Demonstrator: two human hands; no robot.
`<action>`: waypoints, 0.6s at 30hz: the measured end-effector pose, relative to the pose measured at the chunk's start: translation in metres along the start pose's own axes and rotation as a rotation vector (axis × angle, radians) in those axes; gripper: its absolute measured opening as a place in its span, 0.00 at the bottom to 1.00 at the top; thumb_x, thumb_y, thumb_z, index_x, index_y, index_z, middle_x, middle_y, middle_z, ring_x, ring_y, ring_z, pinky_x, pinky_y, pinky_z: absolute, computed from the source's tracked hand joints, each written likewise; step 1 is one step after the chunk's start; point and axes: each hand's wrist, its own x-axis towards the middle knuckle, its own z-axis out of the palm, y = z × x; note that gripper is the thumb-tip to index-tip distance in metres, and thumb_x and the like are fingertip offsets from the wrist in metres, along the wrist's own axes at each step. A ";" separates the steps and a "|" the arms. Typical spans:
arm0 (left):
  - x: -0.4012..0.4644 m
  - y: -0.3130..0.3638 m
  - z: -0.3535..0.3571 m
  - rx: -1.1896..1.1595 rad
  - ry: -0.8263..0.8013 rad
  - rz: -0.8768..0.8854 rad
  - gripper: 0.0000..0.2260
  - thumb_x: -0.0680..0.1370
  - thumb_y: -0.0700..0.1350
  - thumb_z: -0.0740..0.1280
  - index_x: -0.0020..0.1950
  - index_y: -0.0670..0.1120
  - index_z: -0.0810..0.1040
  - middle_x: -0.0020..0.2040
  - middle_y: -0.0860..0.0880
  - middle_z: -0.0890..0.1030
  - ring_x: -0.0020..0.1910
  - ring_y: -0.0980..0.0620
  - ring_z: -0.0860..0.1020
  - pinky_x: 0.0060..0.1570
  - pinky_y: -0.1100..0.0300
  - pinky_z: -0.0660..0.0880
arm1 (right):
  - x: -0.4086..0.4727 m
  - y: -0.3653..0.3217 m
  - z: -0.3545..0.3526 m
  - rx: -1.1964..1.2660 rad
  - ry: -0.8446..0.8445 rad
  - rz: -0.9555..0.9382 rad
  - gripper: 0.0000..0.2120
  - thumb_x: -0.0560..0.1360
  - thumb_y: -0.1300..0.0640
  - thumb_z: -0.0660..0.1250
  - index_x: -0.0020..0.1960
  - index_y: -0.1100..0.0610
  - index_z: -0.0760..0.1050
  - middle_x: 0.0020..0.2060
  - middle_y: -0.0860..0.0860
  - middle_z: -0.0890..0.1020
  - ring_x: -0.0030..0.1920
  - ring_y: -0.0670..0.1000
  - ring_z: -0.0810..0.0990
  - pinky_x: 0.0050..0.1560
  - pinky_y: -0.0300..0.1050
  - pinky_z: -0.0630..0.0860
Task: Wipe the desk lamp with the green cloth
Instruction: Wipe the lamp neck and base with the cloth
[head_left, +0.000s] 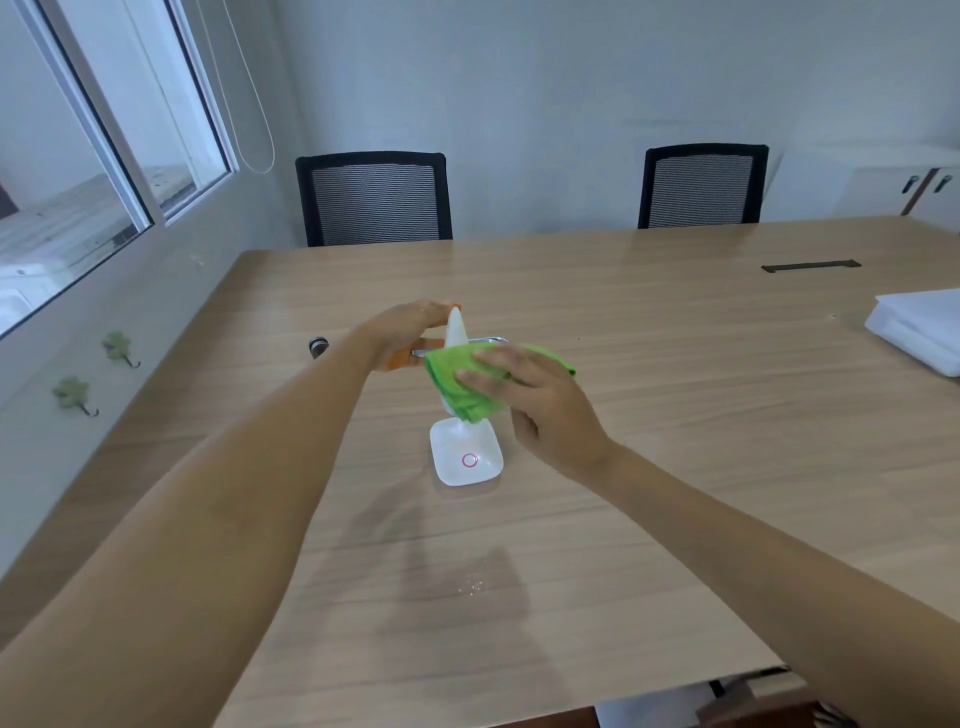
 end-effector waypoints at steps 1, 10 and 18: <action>-0.001 0.000 0.000 0.006 0.002 -0.002 0.13 0.79 0.53 0.61 0.62 0.54 0.74 0.52 0.61 0.77 0.43 0.57 0.76 0.44 0.62 0.71 | -0.012 -0.004 0.000 -0.019 0.015 -0.032 0.24 0.72 0.68 0.52 0.62 0.54 0.76 0.61 0.56 0.79 0.63 0.57 0.75 0.62 0.54 0.73; 0.001 0.002 -0.002 0.029 -0.023 -0.015 0.12 0.76 0.55 0.64 0.57 0.53 0.76 0.47 0.57 0.79 0.42 0.54 0.76 0.45 0.59 0.73 | -0.001 -0.005 -0.007 -0.046 0.160 0.003 0.24 0.73 0.68 0.51 0.62 0.54 0.76 0.60 0.57 0.80 0.61 0.58 0.76 0.61 0.53 0.73; -0.002 0.004 0.000 0.042 -0.003 0.008 0.15 0.78 0.52 0.62 0.64 0.51 0.74 0.51 0.57 0.78 0.44 0.56 0.76 0.42 0.63 0.75 | -0.008 -0.005 0.001 -0.040 -0.004 -0.018 0.26 0.70 0.68 0.53 0.63 0.54 0.75 0.61 0.56 0.79 0.62 0.57 0.76 0.61 0.54 0.74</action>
